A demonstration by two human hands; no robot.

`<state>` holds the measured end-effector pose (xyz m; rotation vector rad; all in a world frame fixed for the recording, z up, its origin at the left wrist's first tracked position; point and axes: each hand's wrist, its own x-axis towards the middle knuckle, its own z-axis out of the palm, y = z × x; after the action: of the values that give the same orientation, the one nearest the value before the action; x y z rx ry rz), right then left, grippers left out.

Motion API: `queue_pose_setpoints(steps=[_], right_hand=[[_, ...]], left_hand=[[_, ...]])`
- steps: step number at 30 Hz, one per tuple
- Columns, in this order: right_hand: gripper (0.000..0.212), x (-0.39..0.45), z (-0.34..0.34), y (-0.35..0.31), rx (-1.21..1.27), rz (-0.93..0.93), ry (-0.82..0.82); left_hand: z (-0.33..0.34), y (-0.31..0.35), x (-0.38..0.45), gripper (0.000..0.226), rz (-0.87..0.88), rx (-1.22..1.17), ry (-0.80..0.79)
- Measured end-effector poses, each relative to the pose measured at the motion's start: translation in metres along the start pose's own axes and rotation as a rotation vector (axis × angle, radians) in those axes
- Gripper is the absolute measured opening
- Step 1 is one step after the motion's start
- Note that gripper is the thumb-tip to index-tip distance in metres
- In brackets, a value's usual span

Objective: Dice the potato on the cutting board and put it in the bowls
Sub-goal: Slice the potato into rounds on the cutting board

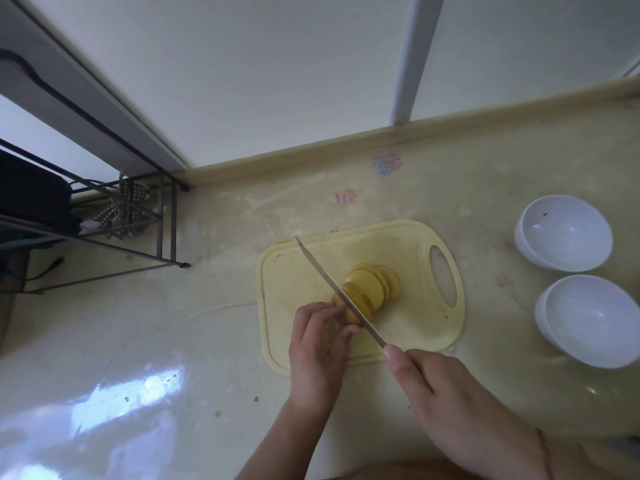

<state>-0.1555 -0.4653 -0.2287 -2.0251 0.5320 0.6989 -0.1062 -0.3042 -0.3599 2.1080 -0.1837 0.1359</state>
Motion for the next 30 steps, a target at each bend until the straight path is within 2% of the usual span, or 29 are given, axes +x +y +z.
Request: queue_pose_setpoints(steps=[20, 30], right_hand=[[0.064, 0.018, 0.003, 0.000, 0.006, -0.040, -0.026], [0.056, 0.051, 0.027, 0.005, 0.044, -0.068, -0.034]], left_hand=[[-0.001, -0.009, 0.011, 0.027, 0.060, -0.034, 0.001], [0.000, -0.014, 0.007, 0.022, 0.066, -0.074, 0.002]])
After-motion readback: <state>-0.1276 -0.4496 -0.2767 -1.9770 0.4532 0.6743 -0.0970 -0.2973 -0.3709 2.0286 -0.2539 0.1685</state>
